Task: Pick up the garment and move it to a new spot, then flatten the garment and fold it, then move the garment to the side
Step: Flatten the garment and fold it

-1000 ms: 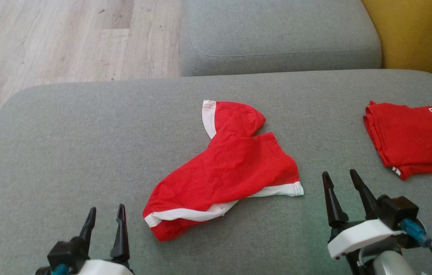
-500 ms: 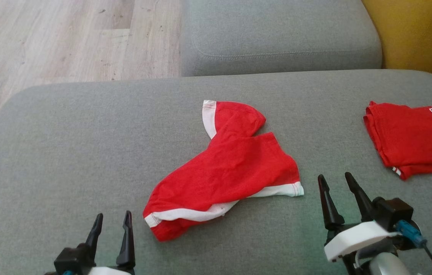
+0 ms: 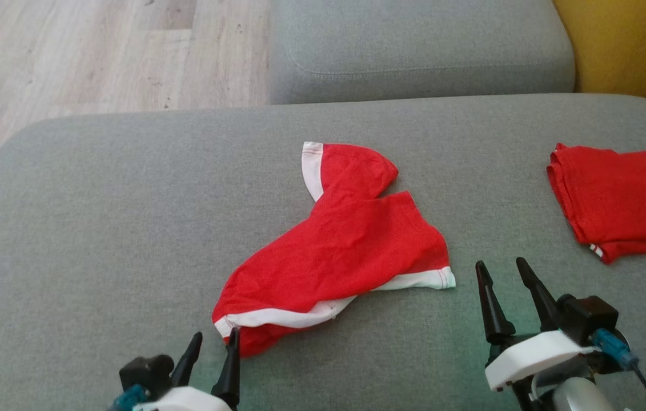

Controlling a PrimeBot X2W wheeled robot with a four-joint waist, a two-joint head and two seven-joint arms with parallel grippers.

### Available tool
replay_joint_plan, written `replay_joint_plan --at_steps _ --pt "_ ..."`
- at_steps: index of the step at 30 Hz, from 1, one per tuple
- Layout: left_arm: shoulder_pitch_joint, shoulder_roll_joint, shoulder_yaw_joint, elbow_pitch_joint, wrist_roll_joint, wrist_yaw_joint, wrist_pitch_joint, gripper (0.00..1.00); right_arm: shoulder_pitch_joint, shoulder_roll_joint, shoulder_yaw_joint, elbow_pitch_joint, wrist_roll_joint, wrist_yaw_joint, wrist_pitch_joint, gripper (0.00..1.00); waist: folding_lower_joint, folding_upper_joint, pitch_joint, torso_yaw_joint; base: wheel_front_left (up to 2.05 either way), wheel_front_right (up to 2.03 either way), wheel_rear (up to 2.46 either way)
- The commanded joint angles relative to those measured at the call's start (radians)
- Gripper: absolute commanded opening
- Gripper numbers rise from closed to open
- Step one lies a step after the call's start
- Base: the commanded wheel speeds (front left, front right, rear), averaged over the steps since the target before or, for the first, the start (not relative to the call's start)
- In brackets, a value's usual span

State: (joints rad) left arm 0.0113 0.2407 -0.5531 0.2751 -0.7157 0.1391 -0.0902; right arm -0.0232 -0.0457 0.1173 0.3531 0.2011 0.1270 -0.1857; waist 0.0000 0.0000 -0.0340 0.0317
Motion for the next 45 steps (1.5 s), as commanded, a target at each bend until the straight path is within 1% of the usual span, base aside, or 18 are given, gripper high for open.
replay_joint_plan --at_steps 1,7,17,18,20,21,22,25,27,29,37,45 --pt "-0.058 -0.001 0.038 -0.022 -0.018 -0.01 0.006 1.0 -0.031 -0.004 0.021 -0.034 -0.003 0.004 -0.002 1.0 0.0 0.0 0.006 -0.003 0.0 0.0 0.0" --pt "-0.073 -0.017 0.053 0.004 -0.074 -0.025 0.046 1.0 -0.034 -0.004 0.017 -0.037 -0.008 0.004 0.0 1.0 0.0 0.0 0.022 -0.016 0.0 0.0 0.0" --pt "-0.098 -0.043 0.076 0.024 -0.118 -0.06 0.019 1.0 -0.041 -0.004 0.009 -0.032 -0.015 0.004 0.003 1.0 0.0 0.0 0.046 -0.031 0.0 0.0 0.0" --pt "-0.108 -0.046 0.076 0.03 -0.119 -0.065 0.018 0.85 -0.044 -0.004 0.009 -0.03 -0.017 0.004 0.004 1.0 0.0 0.0 0.053 -0.031 0.0 0.0 0.0" --pt "-0.118 -0.049 0.074 0.037 -0.121 -0.069 0.019 0.7 -0.049 -0.004 0.009 -0.025 -0.02 0.004 0.006 1.0 0.0 0.0 0.061 -0.03 0.0 0.0 0.0" --pt "-0.122 -0.052 0.074 0.041 -0.125 -0.072 0.023 0.57 -0.053 -0.004 0.01 -0.021 -0.022 0.004 0.007 1.0 0.0 0.0 0.064 -0.03 0.0 0.0 0.0" --pt "-0.127 -0.054 0.073 0.044 -0.129 -0.075 0.027 0.49 -0.057 -0.004 0.011 -0.016 -0.025 0.004 0.009 1.0 0.0 0.0 0.068 -0.029 0.0 0.0 0.0" --pt "-0.14 -0.056 0.072 0.051 -0.128 -0.079 0.024 0.37 -0.074 -0.004 0.016 0.005 -0.037 0.004 0.018 1.0 0.0 0.0 0.079 -0.027 0.0 0.0 0.0" --pt "-0.147 -0.057 0.071 0.054 -0.126 -0.082 0.017 0.2 -0.089 -0.004 0.021 0.028 -0.052 0.004 0.028 1.0 0.0 0.0 0.087 -0.025 0.0 0.0 0.0" --pt "-0.154 -0.059 0.069 0.053 -0.122 -0.086 0.01 0.0 -0.106 -0.004 0.027 0.057 -0.069 0.004 0.037 1.0 0.0 0.0 0.095 -0.022 0.0 0.0 0.0" --pt "-0.167 -0.059 0.06 0.043 -0.105 -0.085 -0.012 0.0 -0.193 -0.004 0.075 0.19 -0.112 0.004 0.065 1.0 0.0 0.0 0.124 -0.001 0.0 0.0 0.0" --pt "-0.176 -0.058 0.05 0.029 -0.095 -0.082 -0.018 0.0 -0.278 -0.004 0.106 0.333 -0.109 0.004 0.04 1.0 0.0 0.0 0.144 0.018 0.0 0.0 0.0"
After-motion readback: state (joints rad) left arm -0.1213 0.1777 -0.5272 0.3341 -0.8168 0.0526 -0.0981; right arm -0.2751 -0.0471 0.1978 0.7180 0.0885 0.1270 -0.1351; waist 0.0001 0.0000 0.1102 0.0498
